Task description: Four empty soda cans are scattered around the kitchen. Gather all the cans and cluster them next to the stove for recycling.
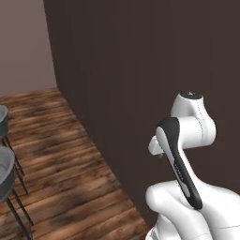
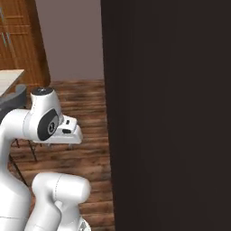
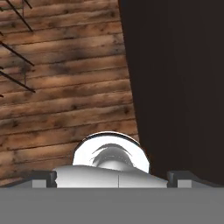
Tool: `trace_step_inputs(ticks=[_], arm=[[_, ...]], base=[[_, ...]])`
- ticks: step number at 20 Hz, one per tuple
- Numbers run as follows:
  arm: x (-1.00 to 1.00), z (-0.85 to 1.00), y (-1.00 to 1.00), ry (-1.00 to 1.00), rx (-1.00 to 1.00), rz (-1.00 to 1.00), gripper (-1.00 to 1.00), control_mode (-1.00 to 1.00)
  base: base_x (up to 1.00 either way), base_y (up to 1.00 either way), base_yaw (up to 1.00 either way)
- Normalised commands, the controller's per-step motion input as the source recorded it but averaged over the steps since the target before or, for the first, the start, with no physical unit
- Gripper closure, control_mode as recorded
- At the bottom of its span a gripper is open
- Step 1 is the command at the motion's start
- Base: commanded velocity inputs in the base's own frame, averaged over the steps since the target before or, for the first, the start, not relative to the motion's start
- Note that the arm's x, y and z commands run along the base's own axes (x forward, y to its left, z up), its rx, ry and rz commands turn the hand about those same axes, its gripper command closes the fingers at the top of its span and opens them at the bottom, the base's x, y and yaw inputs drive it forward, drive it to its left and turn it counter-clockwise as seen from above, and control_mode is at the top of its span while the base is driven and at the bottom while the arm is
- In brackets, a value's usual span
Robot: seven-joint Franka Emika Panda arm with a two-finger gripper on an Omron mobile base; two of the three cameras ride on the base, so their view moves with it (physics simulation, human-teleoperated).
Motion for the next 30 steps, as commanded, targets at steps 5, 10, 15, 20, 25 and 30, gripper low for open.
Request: trace_step_inputs(ticks=[5, 10, 15, 20, 25, 30], arm=[[0.00, 0.00, 0.00, 0.00, 0.00, 0.00, -1.00, 1.00], [0.00, 0.00, 0.00, 0.00, 0.00, 0.00, -1.00, 1.00], [0.00, 0.00, 0.00, 0.00, 0.00, 0.00, -1.00, 1.00], [0.00, 0.00, 0.00, 0.00, 0.00, 0.00, -1.00, 1.00], [0.00, 0.00, 0.00, 0.00, 0.00, 0.00, -1.00, 1.00], [0.00, 0.00, 0.00, 0.00, 0.00, 0.00, -1.00, 1.00]], base=[[1.00, -0.47, 0.47], [1.00, -0.44, 0.38], [1.00, -0.48, 0.29], [1.00, -0.42, 0.22], [1.00, -0.22, 0.08], [1.00, 0.00, 0.00]])
